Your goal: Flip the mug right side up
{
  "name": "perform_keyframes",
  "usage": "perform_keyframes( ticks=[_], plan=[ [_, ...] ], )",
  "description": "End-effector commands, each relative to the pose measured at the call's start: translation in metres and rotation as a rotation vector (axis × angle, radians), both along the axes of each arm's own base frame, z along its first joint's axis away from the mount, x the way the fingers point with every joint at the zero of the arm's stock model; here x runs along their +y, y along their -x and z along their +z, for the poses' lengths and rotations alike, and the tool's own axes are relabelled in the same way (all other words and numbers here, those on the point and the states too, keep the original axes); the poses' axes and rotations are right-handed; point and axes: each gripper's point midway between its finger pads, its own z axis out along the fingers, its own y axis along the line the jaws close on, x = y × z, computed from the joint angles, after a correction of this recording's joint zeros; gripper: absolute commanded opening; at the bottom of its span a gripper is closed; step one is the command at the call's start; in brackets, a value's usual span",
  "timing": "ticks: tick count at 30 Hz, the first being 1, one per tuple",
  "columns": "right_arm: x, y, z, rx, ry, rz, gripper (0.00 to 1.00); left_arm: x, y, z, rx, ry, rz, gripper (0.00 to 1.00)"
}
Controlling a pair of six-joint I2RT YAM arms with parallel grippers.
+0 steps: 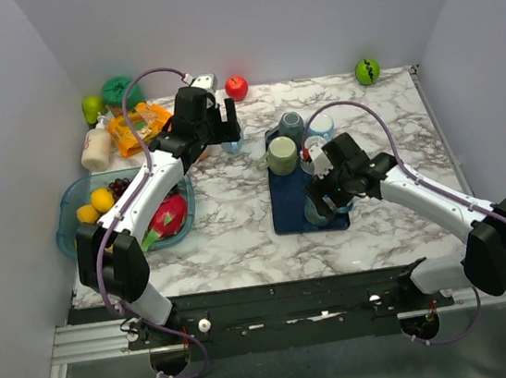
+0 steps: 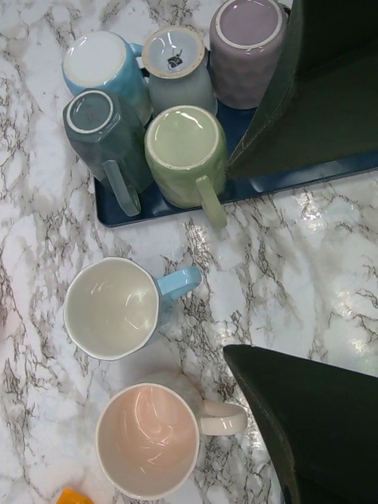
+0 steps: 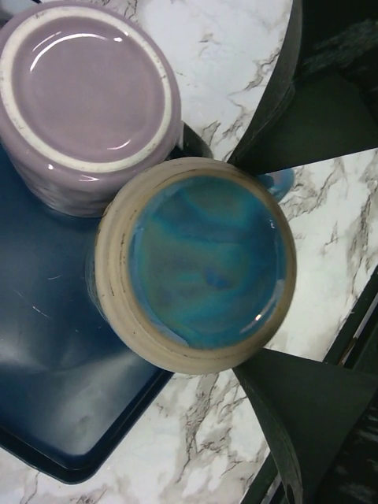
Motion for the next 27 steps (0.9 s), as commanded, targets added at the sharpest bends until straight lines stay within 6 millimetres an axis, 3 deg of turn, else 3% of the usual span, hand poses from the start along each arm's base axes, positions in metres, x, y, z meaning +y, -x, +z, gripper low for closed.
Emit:
perform_keyframes(
  ticks=[1, 6, 10, 13, 27],
  plan=[
    [0.015, -0.005, -0.004, 0.043, -0.063, -0.051, 0.91, 0.006, 0.008, 0.01, -0.02, 0.008, -0.013, 0.94],
    [0.036, -0.013, 0.011, 0.056, -0.188, -0.173, 0.86, 0.01, 0.012, 0.012, -0.023, 0.01, -0.006, 0.94],
    [0.048, -0.015, 0.02, 0.088, -0.255, -0.324, 0.89, 0.015, 0.015, 0.011, -0.021, 0.01, 0.008, 0.94],
    [0.06, -0.011, 0.025, 0.087, -0.288, -0.291, 0.92, 0.016, 0.017, 0.009, -0.02, 0.012, 0.011, 0.94],
    [0.041, -0.002, 0.026, -0.024, -0.221, -0.149, 0.99, 0.02, 0.024, 0.008, -0.014, 0.027, 0.028, 0.94]
  ],
)
